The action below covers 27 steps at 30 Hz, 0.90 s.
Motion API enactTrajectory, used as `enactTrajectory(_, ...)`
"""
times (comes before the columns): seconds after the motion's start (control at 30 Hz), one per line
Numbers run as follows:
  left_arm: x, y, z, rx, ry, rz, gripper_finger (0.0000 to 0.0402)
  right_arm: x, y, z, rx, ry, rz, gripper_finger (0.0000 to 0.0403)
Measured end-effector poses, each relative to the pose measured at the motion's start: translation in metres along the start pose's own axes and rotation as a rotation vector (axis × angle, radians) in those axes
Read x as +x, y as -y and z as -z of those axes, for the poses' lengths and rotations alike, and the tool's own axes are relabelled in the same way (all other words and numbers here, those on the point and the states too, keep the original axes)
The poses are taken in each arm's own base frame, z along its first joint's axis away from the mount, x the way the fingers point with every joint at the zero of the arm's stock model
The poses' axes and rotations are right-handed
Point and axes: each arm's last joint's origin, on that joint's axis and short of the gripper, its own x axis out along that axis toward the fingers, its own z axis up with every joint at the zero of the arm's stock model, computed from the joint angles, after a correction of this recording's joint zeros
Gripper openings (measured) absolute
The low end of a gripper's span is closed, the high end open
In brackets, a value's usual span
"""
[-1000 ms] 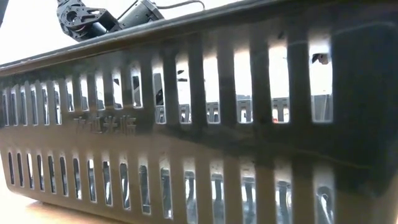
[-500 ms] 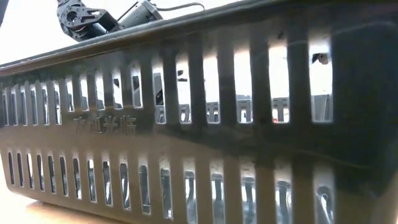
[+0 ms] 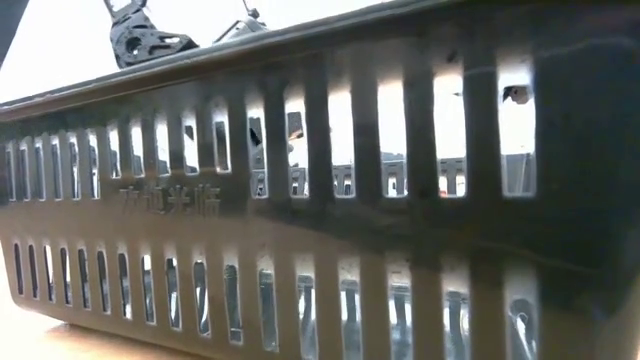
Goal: Sort spring keychains into baskets
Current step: Put the green spring keychain into the black basket
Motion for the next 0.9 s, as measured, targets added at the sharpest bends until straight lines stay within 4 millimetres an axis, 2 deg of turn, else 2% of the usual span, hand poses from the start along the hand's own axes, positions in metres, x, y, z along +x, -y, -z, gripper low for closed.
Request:
enactTrajectory(0.2, 0.005, -0.005, -0.009, -0.007, -0.019, -0.015, 0.0198, 0.000, 0.000, 0.001, 0.001, -0.006, 0.001, 0.0091)
enactTrajectory(0.6, -0.002, -0.006, -0.016, 0.036, 0.013, -0.041, 0.0194, 0.000, 0.000, 0.001, 0.002, -0.015, 0.003, 0.0091)
enactTrajectory(0.73, -0.002, -0.006, -0.015, 0.038, 0.001, -0.043, 0.0160, 0.000, 0.000, 0.001, 0.003, -0.014, 0.003, 0.0091)
enactTrajectory(0.9, -0.002, -0.006, -0.015, 0.060, 0.001, -0.042, 0.0081, 0.000, 0.000, 0.001, 0.002, -0.013, 0.004, 0.0091)
